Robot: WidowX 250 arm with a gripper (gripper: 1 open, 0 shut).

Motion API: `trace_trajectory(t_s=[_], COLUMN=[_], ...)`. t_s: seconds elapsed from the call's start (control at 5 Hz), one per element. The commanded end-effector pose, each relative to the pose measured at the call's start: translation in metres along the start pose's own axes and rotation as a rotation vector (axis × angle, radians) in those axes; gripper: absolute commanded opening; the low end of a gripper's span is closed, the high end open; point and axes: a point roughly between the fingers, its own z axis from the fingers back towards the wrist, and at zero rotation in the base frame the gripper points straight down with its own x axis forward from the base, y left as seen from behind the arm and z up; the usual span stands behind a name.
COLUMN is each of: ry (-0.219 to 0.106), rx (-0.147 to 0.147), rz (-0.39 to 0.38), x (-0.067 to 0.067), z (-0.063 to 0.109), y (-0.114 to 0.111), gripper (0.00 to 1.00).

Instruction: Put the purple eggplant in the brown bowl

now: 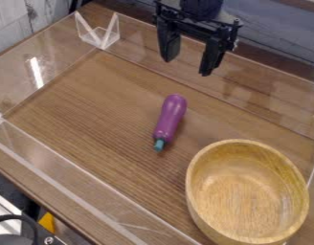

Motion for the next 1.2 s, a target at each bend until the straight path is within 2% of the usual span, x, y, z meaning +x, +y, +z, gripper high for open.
trace_trajectory(t_s=[0.0,0.4,0.6,0.8,1.0], ry=[0.014,-0.017,-0.033,-0.056,-0.057], rx=[0.0,0.035,0.043,0.049,0.044], rz=[0.008,0.115,0.184,0.22,0.237], x=[-0.001,-0.005,-0.008,-0.003,-0.001], z=[-0.004,0.001,0.003,0.001,-0.006], y=[0.002,0.063,0.091,0.112,0.117], gripper=[1.0,1.0,1.0,1.0,1.0])
